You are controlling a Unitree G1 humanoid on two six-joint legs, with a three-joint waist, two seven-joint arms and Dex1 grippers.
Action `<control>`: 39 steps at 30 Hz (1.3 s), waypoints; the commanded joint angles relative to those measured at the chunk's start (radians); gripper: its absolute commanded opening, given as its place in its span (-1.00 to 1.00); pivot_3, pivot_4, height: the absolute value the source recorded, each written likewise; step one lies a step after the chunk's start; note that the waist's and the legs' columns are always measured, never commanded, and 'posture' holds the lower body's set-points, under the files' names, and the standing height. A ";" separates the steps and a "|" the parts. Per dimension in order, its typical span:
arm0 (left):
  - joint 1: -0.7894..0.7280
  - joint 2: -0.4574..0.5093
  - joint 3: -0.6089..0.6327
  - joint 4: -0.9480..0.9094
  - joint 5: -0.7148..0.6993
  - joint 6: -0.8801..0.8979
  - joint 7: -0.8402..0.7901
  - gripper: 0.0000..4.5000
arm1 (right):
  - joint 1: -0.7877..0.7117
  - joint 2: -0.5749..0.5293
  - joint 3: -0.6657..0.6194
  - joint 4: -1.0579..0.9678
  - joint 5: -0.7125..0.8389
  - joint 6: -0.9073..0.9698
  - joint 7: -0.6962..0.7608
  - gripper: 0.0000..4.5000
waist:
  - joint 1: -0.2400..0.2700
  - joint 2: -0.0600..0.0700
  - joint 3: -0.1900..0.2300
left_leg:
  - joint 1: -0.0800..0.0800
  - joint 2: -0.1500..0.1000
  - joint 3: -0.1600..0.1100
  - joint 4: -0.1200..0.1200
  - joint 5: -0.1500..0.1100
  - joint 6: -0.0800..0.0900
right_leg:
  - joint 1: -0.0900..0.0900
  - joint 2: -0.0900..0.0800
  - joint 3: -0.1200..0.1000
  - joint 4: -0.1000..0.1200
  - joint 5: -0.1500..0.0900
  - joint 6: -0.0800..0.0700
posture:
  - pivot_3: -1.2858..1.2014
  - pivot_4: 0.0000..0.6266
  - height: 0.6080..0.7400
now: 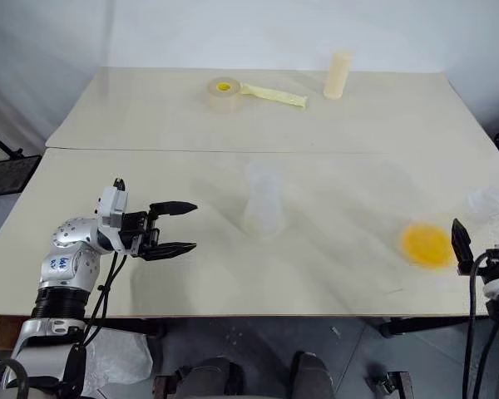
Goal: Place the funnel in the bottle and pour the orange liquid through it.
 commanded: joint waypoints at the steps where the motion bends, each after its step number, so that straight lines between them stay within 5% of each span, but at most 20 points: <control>1: 0.002 0.004 0.012 -0.043 -0.028 0.003 0.011 0.97 | -0.043 -0.020 0.002 0.041 -0.015 -0.023 -0.015 1.00 | 0.001 0.000 0.000 | 0.000 0.000 0.000 0.000 0.000 0.000 | 0.000 0.000 0.000 0.000 0.000 0.000 | 0.03 -0.52 1.00; 9: 0.006 0.008 0.017 -0.058 -0.031 0.007 0.026 0.97 | -0.153 -0.017 0.036 0.133 -0.076 -0.045 -0.075 1.00 | 0.000 0.000 0.000 | 0.000 0.000 0.000 0.000 0.000 0.000 | 0.000 0.000 0.000 0.000 0.000 0.000 | 0.03 -0.52 1.00; 17: 0.020 0.020 0.024 -0.071 -0.038 0.011 0.034 1.00 | -0.148 0.011 0.050 0.083 -0.054 -0.054 -0.091 0.15 | 0.001 0.000 0.000 | 0.000 0.000 -0.001 0.000 0.000 0.000 | 0.000 0.000 0.000 0.000 0.000 0.000 | 0.03 -0.52 1.00; 30: -0.012 0.007 0.024 -0.021 -0.038 -0.019 0.028 1.00 | -0.161 0.009 0.149 -0.128 -0.033 0.036 -0.100 0.14 | -0.005 0.001 0.000 | -0.001 0.000 0.000 0.000 0.000 0.000 | -0.001 0.000 0.000 0.000 0.000 0.000 | 0.03 -0.52 1.00; 39: -0.079 -0.007 0.043 0.090 -0.046 -0.069 -0.004 1.00 | -0.443 -0.061 0.420 -0.226 -0.185 0.178 -0.137 0.14 | -0.010 0.002 0.000 | -0.002 0.000 -0.002 -0.001 0.000 0.000 | -0.002 0.000 -0.003 0.001 0.000 0.000 | 0.03 -0.52 1.00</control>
